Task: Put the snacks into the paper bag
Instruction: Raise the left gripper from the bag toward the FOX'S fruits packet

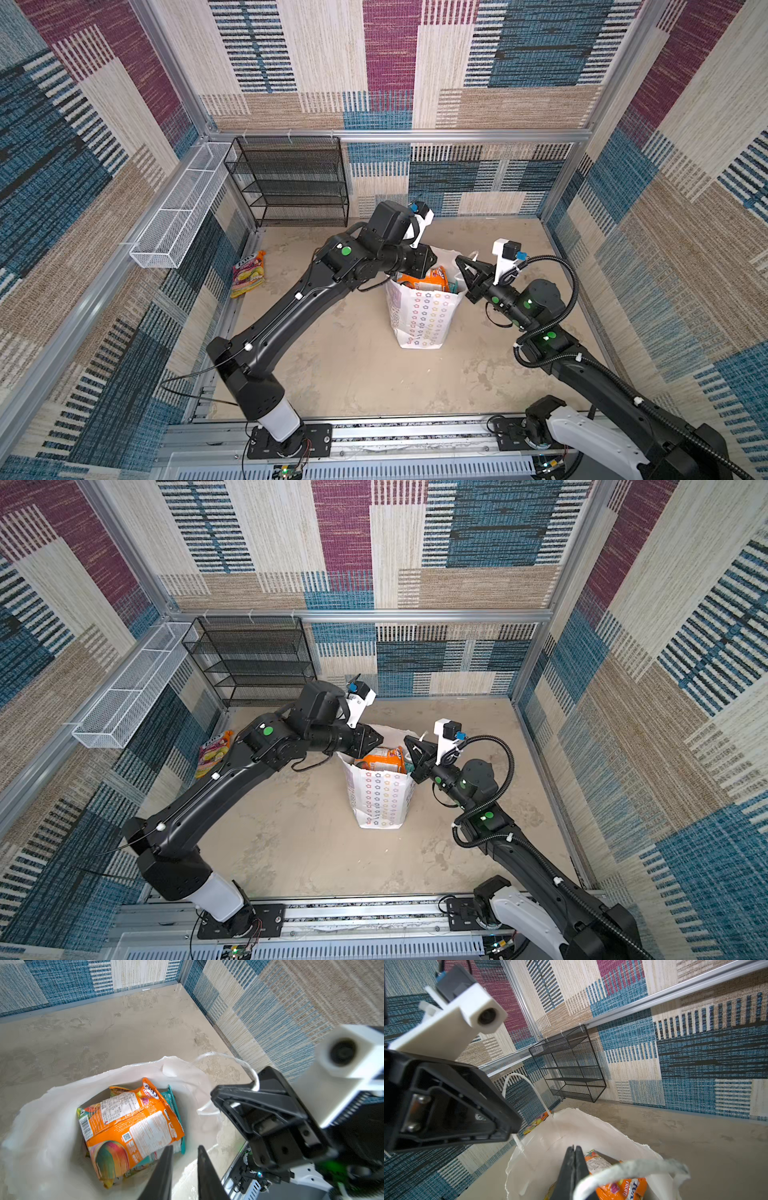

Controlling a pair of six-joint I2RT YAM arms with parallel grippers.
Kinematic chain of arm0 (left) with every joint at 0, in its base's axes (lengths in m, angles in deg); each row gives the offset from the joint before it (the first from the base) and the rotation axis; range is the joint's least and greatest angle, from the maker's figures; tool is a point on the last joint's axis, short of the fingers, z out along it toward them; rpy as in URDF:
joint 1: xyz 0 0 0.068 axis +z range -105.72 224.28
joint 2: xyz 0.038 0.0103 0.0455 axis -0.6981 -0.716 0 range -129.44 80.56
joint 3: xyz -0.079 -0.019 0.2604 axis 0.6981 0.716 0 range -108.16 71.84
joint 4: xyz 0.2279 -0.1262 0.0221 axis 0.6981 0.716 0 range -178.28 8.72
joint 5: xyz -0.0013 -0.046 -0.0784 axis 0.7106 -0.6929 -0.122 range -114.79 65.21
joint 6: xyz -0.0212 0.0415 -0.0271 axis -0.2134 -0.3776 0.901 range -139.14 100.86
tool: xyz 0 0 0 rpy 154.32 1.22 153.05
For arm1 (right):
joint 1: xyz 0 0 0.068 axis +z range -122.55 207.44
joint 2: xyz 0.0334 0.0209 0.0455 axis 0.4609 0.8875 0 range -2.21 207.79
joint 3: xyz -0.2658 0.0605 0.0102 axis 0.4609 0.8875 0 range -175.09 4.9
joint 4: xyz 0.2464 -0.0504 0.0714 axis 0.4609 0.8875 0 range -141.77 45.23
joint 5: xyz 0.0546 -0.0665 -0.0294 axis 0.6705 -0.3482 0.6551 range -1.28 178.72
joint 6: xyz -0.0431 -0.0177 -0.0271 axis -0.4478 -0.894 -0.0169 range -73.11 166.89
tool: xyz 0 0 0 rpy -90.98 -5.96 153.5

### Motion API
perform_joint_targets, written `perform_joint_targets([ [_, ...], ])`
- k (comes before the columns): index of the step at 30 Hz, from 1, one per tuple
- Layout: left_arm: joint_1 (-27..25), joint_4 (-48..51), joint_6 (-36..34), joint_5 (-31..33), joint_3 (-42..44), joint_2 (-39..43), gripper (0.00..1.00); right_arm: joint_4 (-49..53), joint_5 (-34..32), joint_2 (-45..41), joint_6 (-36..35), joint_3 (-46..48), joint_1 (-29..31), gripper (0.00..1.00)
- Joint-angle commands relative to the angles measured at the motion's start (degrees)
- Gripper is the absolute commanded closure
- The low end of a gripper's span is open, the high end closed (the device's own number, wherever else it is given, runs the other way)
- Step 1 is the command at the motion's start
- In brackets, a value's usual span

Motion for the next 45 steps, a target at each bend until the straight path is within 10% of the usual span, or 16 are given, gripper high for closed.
perform_joint_targets([
  [1, 0.09, -6.99, 1.68, 2.74, 4.01, 5.07, 0.68, -0.71, -0.26, -0.08, -0.13, -0.61, 0.19, 0.95],
  [18, 3.17, -8.78, 4.02, 21.65, 24.31, 29.20, 0.29, -0.89, -0.13, -0.08, 0.09, -0.56, 0.32, 0.95],
  [30, 19.90, -4.26, 12.87, 25.57, 35.92, 38.94, 0.02, -0.98, -0.29, 0.66, -0.01, -0.59, 0.46, 0.95],
  [45, 40.08, -12.80, 14.23, 29.36, 44.94, 16.66, 0.00, -0.99, -0.28, 0.60, 0.05, -0.58, 0.55, 0.95],
])
